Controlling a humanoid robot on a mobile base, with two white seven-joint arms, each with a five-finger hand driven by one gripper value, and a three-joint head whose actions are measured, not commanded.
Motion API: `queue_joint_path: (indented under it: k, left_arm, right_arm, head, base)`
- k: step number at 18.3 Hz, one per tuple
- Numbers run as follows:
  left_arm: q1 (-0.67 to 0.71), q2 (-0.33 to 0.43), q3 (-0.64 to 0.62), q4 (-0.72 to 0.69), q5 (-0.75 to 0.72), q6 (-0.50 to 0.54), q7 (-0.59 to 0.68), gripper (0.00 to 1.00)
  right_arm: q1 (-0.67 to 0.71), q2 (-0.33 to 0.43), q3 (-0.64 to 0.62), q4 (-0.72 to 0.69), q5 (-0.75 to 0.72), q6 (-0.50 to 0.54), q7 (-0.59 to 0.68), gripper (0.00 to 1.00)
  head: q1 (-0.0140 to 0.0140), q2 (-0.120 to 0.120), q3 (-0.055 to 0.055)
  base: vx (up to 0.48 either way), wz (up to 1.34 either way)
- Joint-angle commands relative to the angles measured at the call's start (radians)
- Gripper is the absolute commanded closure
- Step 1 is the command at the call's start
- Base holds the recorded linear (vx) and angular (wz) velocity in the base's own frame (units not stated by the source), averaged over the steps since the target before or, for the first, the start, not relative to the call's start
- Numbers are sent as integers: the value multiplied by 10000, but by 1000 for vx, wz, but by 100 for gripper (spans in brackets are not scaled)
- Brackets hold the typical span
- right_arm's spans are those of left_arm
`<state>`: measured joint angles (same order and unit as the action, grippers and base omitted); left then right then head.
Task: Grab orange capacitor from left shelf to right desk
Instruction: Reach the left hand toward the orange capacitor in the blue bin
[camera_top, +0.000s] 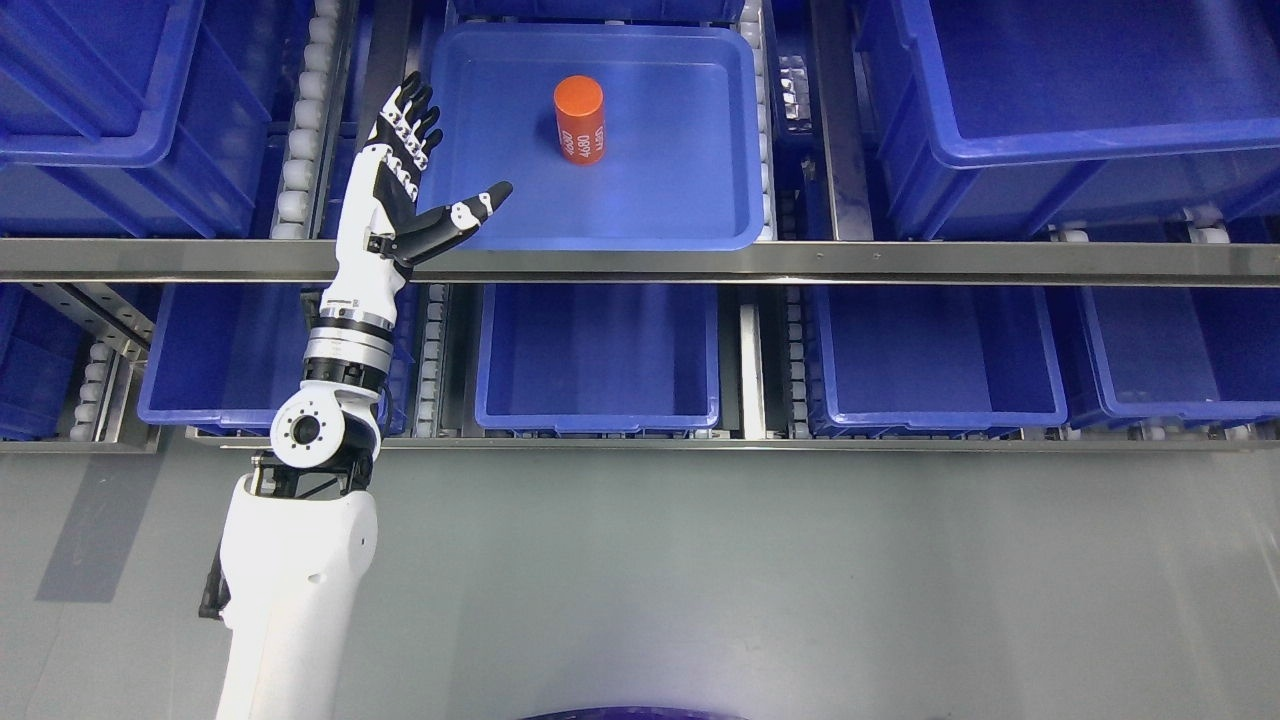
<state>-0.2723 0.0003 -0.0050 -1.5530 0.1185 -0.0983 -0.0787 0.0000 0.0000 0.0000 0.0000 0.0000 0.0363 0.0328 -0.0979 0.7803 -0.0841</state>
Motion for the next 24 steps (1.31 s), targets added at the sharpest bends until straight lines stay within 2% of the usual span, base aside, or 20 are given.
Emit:
queue_joint_path:
  k: [1, 6, 10, 13, 16, 24]
  left_arm:
    - [54, 171, 142, -132, 12, 17, -11, 0]
    - [-114, 227, 51, -101, -4, 124, -11, 0]
    - [-1292, 349, -532, 464, -171, 1118, -668, 0]
    - [-2122, 365, -686, 986, -1013, 1841, -793, 0]
    - [-2676, 395, -1161, 1876, -1414, 1873, -793, 0]
    - [-2768, 426, -1959, 2920, -1875, 1842, -793, 1]
  right_arm:
    - [138, -175, -107, -337, 0, 5, -6, 0]
    - [138, -175, -107, -337, 0, 5, -6, 0]
    - [138, -175, -107, -337, 0, 5, -6, 0]
    - [138, -175, -107, -337, 0, 5, -6, 0]
    - [138, -175, -107, -337, 0, 5, -6, 0]
    - [138, -175, -107, -337, 0, 5, -6, 0]
  head:
    - [0, 0, 0]
    - [0, 0, 0]
    - [0, 0, 0]
    - [0, 0, 0]
    - [0, 0, 0]
    - [0, 0, 0]
  base:
    - [0, 0]
    - [0, 0]
    - [0, 0]
    - [0, 0]
    - [0, 0]
    - [0, 0]
